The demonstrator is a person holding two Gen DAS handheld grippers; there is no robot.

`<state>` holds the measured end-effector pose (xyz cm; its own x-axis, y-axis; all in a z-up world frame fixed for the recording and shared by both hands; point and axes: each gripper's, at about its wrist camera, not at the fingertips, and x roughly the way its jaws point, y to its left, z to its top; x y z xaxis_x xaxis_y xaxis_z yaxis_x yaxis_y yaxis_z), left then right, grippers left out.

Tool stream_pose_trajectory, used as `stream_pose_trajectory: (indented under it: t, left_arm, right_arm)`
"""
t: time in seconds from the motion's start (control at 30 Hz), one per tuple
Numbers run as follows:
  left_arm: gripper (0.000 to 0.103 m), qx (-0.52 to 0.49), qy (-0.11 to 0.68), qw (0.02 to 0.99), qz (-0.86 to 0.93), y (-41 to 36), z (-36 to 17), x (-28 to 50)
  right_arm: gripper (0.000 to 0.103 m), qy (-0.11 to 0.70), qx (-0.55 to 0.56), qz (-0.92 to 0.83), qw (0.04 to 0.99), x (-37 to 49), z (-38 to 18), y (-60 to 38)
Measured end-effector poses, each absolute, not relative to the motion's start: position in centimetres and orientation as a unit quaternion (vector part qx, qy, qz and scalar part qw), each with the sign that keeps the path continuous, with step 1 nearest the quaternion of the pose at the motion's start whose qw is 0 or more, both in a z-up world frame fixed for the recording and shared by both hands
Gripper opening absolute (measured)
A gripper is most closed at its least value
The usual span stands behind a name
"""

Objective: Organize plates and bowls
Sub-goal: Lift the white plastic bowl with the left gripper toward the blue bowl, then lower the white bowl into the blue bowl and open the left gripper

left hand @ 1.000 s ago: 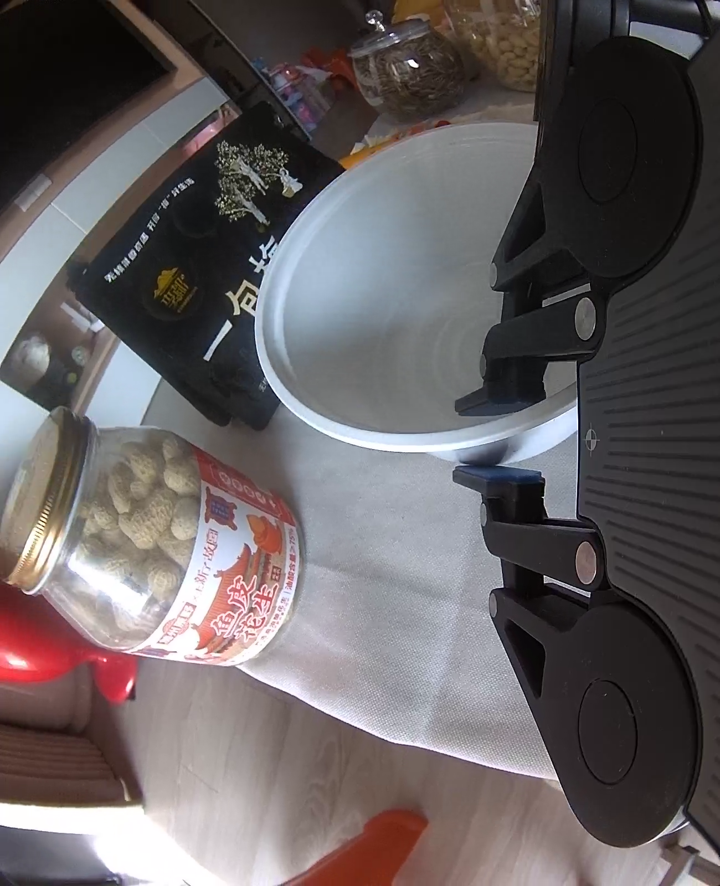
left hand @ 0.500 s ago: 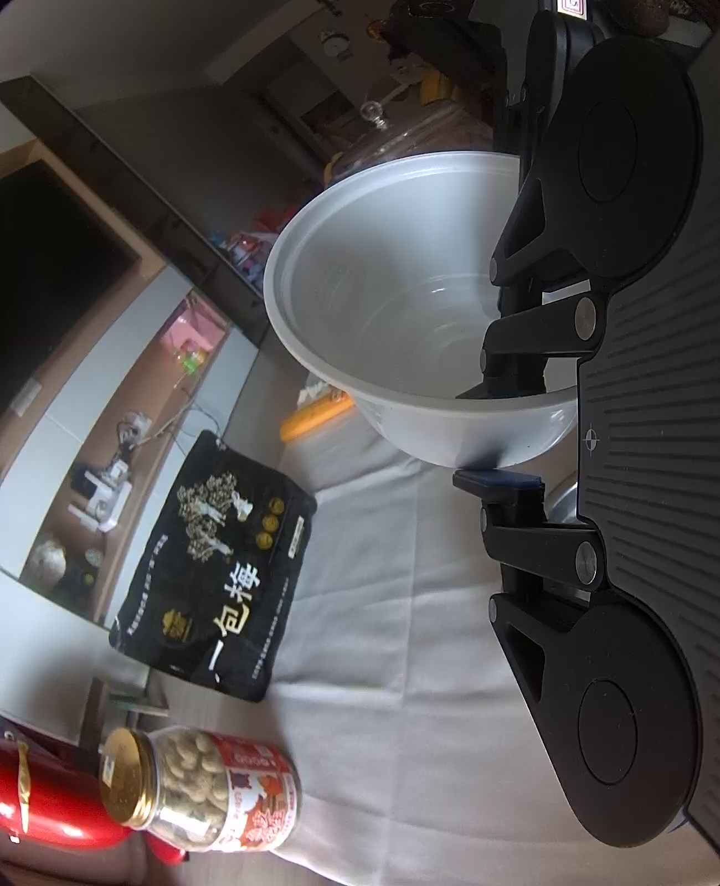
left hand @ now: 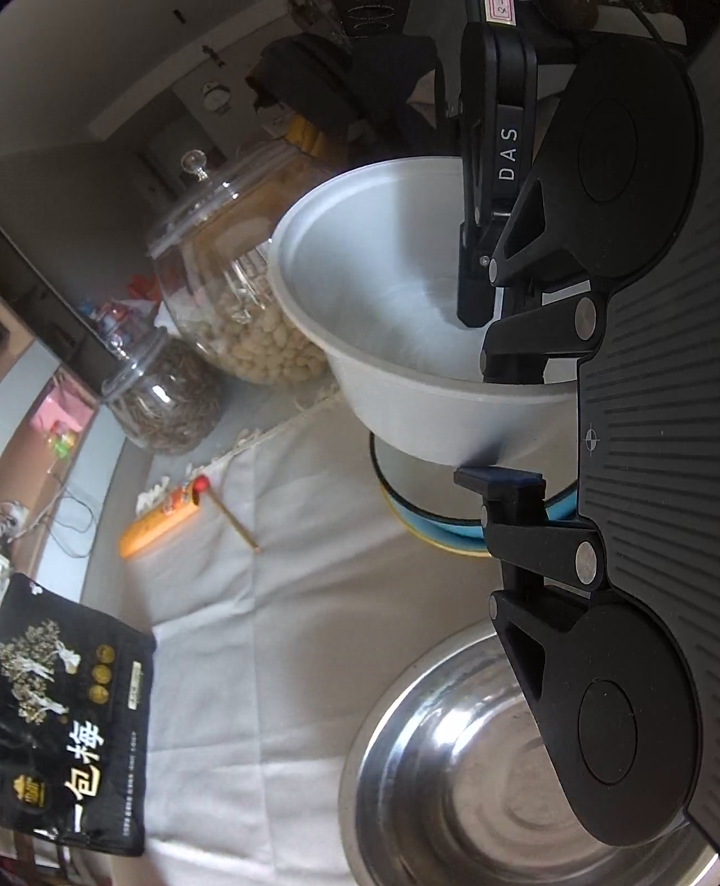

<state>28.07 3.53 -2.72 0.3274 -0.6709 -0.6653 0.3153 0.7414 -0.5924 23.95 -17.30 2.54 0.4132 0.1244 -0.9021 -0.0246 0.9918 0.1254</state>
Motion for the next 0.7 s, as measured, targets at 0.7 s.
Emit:
stream_pose_trajectory:
  t: [0.7]
  left_arm:
    - [0.027,-0.1,0.428,0.86,-0.258,3.0,0.2,25.2]
  right_arm:
    - [0.027,0.542,0.03,0.001,0.84,24.6,1.2,-17.2]
